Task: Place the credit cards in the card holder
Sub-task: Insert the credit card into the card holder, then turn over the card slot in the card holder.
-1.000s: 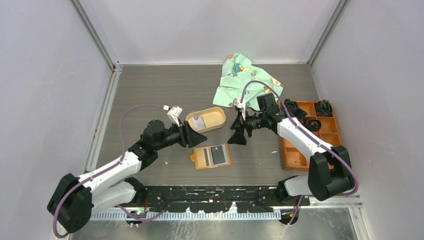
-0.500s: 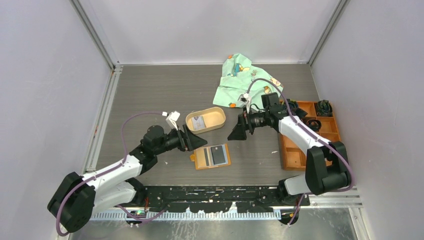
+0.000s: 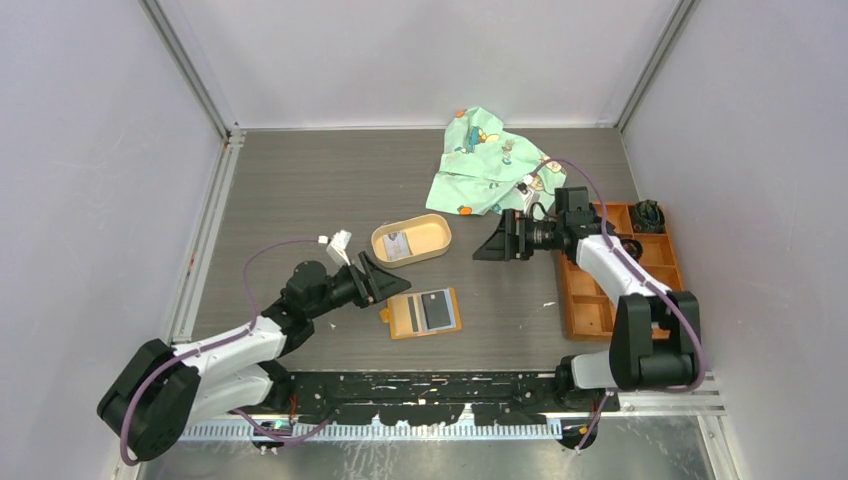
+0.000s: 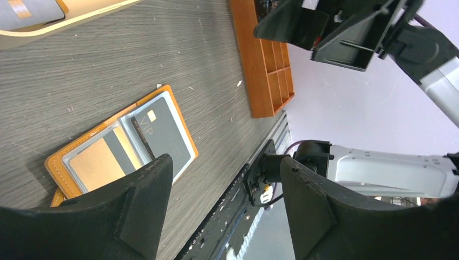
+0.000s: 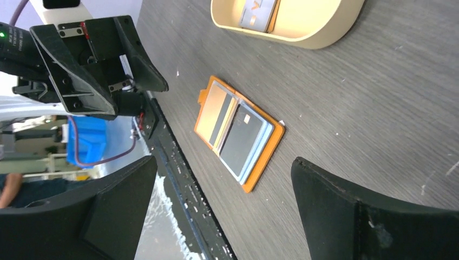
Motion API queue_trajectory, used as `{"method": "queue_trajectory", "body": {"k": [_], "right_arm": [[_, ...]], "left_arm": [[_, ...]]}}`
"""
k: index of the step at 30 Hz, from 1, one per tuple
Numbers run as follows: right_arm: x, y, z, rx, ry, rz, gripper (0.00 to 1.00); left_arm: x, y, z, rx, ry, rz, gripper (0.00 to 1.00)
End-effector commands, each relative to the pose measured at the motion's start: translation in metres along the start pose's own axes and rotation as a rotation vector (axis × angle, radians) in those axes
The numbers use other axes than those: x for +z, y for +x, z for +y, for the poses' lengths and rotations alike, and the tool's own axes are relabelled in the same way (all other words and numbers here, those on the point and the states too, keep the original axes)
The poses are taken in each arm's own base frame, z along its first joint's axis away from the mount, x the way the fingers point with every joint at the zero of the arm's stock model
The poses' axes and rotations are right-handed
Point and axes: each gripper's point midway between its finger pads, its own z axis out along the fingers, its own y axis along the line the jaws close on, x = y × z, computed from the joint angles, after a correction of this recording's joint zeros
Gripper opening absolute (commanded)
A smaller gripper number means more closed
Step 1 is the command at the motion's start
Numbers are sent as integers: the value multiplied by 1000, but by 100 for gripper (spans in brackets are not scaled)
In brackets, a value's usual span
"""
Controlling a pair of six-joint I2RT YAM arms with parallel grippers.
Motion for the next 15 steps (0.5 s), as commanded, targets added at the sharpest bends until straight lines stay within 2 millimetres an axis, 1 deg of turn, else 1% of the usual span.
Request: {"method": "queue_trajectory", "body": {"k": [1,2,3,4,5,6,7,8,9,10,11,12,13,15], "right_arm": [[-7,-18,3,-94,64,-73,100],[-8,-20,6,-80,36,-73,100],[-9,-22,20,-9,-73,-65,100],[-8,-27,25,77,-140,-63,100],[-8,-30,22,148,-189,-46,100],[-7,-31,14,217,-224,-9,100],[-8,-21,10,247,-213,45,100],[-11,-10,10,203,-192,107,100],[-13,0,12,126,-189,157,99],[-14,3,12,107,-187,170,99],[-12,2,8,117,-167,158,99],[-5,-1,1,126,-111,140,99],[-1,-1,-3,99,-57,118,99],[5,-5,-2,30,29,66,99]], "left_arm": [[6,-12,-19,-31,71,-34,72],[7,-11,-19,-36,70,-22,72],[8,-9,-20,-46,70,-7,71],[9,-8,-21,-57,69,5,71],[9,-6,-22,-63,72,20,70],[9,-5,-24,-66,75,32,69],[9,-2,-24,-64,65,50,69],[10,0,-28,-45,56,69,68],[9,8,-24,-24,7,101,68],[7,12,-19,13,-52,115,68],[3,13,-19,71,-108,113,68],[-1,14,-15,132,-174,113,68],[-7,14,-9,187,-246,107,68],[-17,7,-2,256,-338,84,68]]}}
